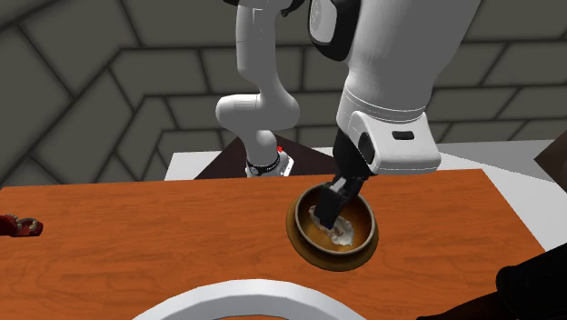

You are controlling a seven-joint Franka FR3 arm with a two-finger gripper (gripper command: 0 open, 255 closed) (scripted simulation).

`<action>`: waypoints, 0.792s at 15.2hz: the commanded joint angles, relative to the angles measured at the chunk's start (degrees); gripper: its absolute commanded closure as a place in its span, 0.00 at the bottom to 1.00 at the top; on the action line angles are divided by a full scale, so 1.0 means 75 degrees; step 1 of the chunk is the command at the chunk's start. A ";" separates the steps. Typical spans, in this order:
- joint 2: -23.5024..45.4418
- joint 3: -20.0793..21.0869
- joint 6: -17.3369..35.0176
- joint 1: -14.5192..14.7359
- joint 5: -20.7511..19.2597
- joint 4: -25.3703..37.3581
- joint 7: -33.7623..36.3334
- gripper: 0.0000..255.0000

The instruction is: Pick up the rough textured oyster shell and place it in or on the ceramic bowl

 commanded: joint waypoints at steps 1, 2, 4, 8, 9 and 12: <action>0.0019 -0.0011 -0.0254 -0.0008 -0.0013 0.0273 0.0007 0.00; 0.0048 -0.0019 -0.0508 -0.0017 -0.0028 0.0555 0.0017 0.00; 0.0127 -0.0026 -0.0961 -0.0037 -0.0059 0.1085 0.0039 0.00; 0.0127 -0.0026 -0.0961 -0.0037 -0.0059 0.1085 0.0039 0.00; 0.0127 -0.0026 -0.0961 -0.0037 -0.0059 0.1085 0.0039 0.00; 0.0127 -0.0026 -0.0961 -0.0037 -0.0059 0.1085 0.0039 0.00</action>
